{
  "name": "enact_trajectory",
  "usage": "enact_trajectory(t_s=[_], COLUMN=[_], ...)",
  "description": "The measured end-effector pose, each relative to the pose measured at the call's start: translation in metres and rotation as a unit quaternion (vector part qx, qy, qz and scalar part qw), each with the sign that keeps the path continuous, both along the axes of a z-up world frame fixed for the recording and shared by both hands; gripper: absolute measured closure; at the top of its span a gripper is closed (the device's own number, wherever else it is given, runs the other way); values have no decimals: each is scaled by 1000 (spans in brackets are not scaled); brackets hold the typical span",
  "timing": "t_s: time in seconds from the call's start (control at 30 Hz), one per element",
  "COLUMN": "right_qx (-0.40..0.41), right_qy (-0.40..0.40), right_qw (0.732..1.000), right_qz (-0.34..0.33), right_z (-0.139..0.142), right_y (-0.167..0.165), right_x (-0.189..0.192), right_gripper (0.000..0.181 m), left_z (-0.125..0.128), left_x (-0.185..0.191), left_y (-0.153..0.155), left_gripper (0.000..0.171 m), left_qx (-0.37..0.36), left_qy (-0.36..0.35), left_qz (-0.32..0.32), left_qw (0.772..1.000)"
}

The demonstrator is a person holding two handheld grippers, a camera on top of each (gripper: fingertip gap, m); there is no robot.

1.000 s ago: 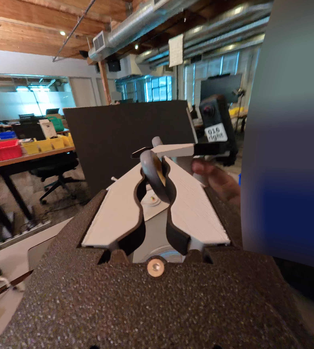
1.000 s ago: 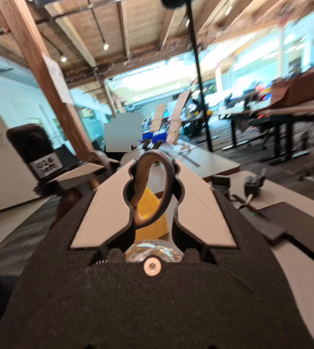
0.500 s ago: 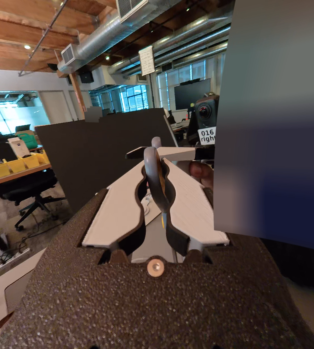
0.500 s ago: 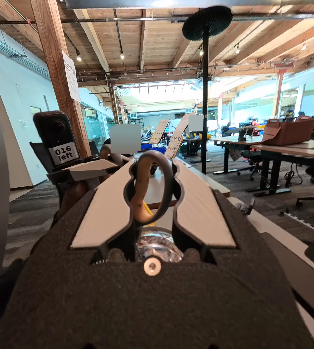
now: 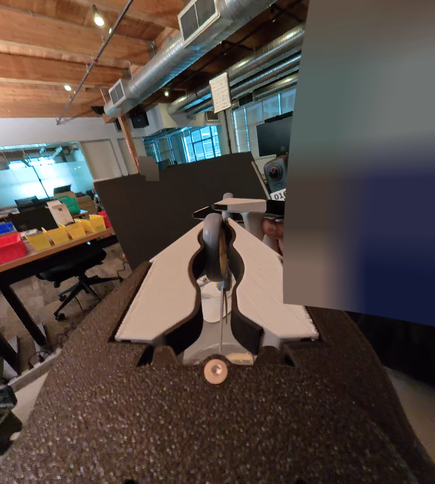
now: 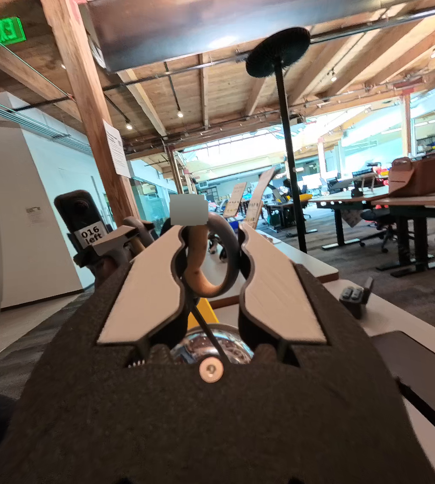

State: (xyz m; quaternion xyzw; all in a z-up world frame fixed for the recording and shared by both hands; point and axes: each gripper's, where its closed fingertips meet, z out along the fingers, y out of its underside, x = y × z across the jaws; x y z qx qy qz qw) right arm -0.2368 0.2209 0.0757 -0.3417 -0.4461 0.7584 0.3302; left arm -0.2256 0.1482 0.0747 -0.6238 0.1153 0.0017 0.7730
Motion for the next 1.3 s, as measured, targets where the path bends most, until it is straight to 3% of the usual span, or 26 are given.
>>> enact_trajectory(t_s=[0.03,0.4,0.77,1.3], right_qx=[2,-43,-35,0], right_qy=[-12,-91,-82,-61], right_qw=[1000,995,996,998], right_qz=[-4,16,-15,-34], right_z=[-7,-47,-43,-33], right_y=[2,16,14,6], right_x=[-6,-35,-29,-22], right_gripper=[147,146,148,149], left_z=[-6,-27,-24,-19], left_x=[-6,-40,-39,-34], left_y=[5,12,12,10], left_gripper=[161,162,162,162], left_qx=[-10,-36,-21,-6], left_qy=[-12,-98,-131,-121], left_qz=[-4,-10,-37,-56], left_qw=[1000,994,991,991])
